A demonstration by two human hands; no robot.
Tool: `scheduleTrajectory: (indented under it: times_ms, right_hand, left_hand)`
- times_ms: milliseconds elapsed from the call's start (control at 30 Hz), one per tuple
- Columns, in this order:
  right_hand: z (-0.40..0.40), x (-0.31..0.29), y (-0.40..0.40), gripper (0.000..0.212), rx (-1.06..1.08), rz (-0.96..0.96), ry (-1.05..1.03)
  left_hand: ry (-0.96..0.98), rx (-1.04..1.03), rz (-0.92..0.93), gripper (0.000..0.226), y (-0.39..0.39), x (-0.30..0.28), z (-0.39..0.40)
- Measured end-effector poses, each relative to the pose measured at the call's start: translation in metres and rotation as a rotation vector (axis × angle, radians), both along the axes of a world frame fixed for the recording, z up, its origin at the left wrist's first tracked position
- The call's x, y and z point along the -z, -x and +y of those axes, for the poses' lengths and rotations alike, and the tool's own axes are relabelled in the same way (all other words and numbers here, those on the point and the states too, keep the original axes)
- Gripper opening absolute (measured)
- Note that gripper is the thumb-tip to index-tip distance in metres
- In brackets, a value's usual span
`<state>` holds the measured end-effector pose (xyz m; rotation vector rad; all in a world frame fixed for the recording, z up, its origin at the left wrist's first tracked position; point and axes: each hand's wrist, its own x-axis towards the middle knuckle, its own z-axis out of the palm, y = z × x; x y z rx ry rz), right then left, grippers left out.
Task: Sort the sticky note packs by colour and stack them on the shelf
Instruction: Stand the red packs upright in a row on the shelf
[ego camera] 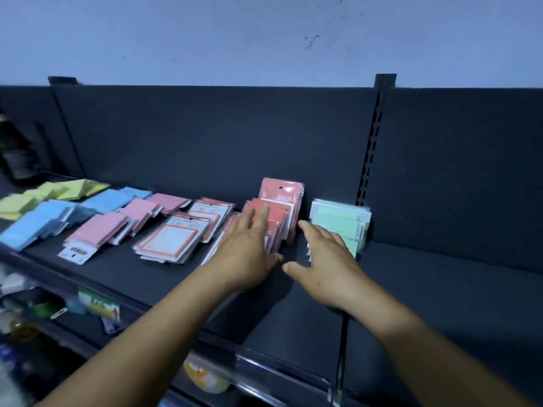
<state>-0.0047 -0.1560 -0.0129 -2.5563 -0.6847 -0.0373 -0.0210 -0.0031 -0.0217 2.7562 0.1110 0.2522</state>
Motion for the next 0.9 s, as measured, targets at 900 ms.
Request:
scheduleTrajectory:
  times_ms: [900]
  right_hand:
    - [0.107,0.028,-0.068,0.078,0.546,0.400,-0.511]
  left_hand:
    - [0.420,0.217,0.166,0.041,-0.092,0.011,0.103]
